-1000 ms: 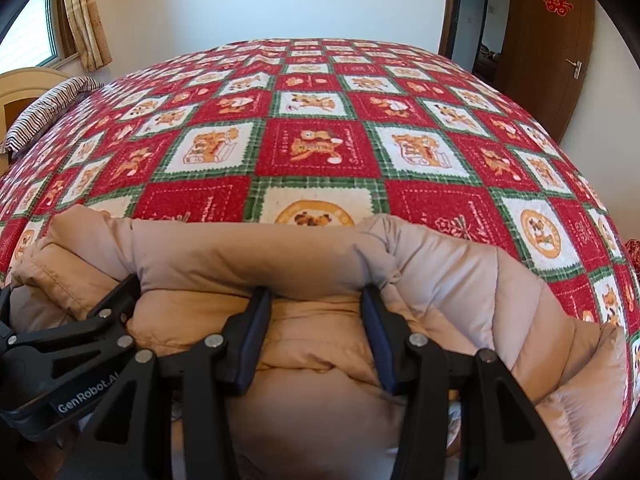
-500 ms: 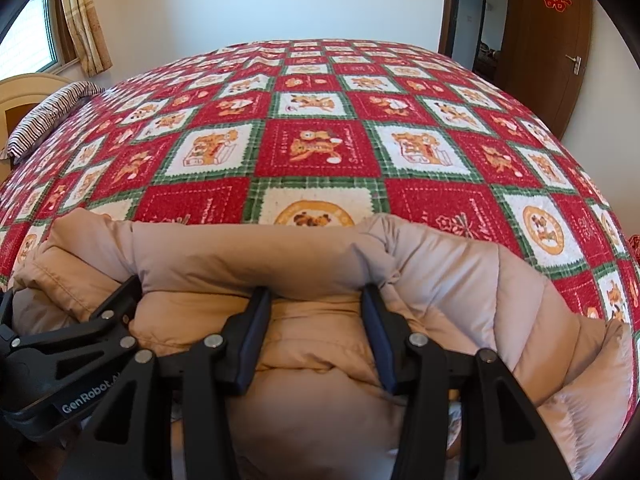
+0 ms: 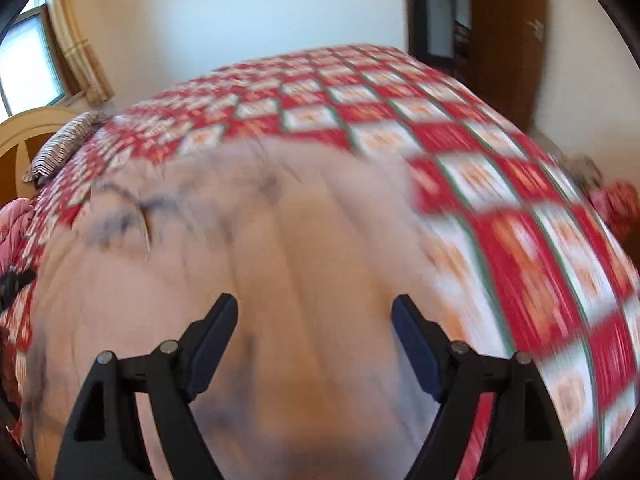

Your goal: Fold large clothes

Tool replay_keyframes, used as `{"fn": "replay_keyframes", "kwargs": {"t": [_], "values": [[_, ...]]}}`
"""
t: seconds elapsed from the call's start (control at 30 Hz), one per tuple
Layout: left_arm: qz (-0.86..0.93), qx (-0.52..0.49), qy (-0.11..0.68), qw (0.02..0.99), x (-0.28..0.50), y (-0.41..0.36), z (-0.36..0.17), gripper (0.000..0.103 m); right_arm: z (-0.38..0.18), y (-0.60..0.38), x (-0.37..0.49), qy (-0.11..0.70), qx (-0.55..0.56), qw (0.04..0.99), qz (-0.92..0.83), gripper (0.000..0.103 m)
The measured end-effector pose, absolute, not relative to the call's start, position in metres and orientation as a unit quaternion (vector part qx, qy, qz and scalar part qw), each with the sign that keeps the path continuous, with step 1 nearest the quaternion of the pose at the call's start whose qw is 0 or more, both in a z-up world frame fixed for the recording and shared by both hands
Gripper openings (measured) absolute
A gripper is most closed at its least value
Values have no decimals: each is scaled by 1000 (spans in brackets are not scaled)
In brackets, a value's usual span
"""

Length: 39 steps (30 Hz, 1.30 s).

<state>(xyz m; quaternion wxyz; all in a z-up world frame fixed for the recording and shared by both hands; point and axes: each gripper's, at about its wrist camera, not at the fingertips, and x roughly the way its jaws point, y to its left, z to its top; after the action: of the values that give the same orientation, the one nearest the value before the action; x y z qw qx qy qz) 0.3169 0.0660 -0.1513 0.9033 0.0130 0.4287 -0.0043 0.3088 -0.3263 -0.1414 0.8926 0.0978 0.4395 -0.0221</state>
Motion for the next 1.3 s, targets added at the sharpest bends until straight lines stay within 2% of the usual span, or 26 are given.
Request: {"fn": "replay_keyframes", "kwargs": {"t": [0.1, 0.27, 0.53, 0.57, 0.6, 0.63, 0.67, 0.7, 0.73, 0.8, 0.9, 1.17, 1.3], "values": [[6, -16, 443, 896, 252, 100, -165, 102, -151, -341, 242, 451, 126, 883, -31, 82], [7, -1, 441, 898, 178, 109, -176, 102, -162, -342, 155, 449, 140, 881, -46, 82], [-37, 3, 436, 899, 133, 100, -194, 102, -181, -332, 77, 443, 181, 877, -47, 82], [-47, -9, 436, 899, 130, 103, -195, 96, -182, -332, 71, 442, 186, 876, -47, 81], [-64, -23, 436, 897, 127, 105, -196, 73, -182, -332, 67, 442, 194, 875, -45, 77], [-88, -35, 437, 894, 125, 106, -197, 65, -183, -331, 62, 440, 204, 873, -42, 68], [-97, -36, 432, 896, 122, 105, -196, 49, -184, -329, 59, 437, 216, 873, -34, 61], [-110, -33, 424, 898, 117, 105, -193, 27, -184, -328, 54, 434, 221, 873, -31, 46], [-123, -35, 417, 900, 114, 106, -191, 22, -184, -326, 50, 429, 224, 875, -23, 25], [-132, -49, 408, 902, 107, 115, -183, 17, -183, -324, 47, 422, 249, 872, -2, 17], [-145, -69, 384, 909, 90, 132, -162, 14, -170, -317, 37, 408, 239, 881, 2, 13], [-196, -74, 292, 933, 13, 174, -55, 13, -84, -303, -24, 333, 250, 906, 73, 11], [-208, -76, 262, 939, 25, 184, -26, 13, -26, -296, -37, 272, 224, 931, 96, 11]]}}
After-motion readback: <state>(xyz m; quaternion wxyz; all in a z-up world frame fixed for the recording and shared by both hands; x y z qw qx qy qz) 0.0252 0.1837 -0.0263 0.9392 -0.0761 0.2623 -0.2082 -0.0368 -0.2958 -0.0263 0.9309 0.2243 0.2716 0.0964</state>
